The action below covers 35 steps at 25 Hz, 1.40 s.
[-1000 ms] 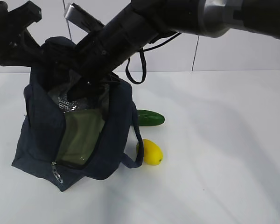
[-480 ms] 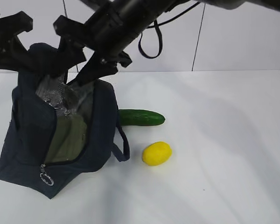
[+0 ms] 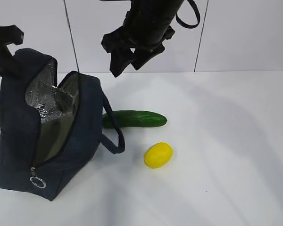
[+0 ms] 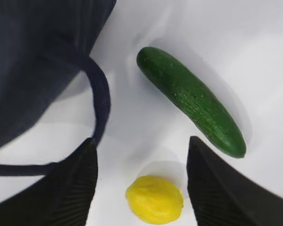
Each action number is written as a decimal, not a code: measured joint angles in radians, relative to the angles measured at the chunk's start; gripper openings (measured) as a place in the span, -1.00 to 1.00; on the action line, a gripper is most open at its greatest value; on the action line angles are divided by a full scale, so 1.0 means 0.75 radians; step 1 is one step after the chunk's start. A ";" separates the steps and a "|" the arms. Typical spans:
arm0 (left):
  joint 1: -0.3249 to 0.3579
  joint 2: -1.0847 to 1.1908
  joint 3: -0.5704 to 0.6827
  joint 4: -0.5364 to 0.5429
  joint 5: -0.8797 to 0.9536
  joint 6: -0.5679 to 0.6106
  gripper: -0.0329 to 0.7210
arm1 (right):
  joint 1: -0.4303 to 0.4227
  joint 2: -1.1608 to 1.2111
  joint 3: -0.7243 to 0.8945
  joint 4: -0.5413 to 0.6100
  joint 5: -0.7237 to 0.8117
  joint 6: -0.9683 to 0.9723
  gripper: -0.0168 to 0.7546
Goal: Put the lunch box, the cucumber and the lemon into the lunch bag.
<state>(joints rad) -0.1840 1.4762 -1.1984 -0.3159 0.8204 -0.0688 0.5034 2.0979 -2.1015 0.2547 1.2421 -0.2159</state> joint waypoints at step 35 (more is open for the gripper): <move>0.000 0.071 -0.005 0.198 -0.078 0.000 -0.93 | -0.220 0.332 -0.003 0.235 -0.011 -1.235 0.36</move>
<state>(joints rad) -0.1840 1.5295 -1.2020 -0.1676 0.7617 -0.0688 0.3386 2.3468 -2.1037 0.4310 1.2336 -1.1421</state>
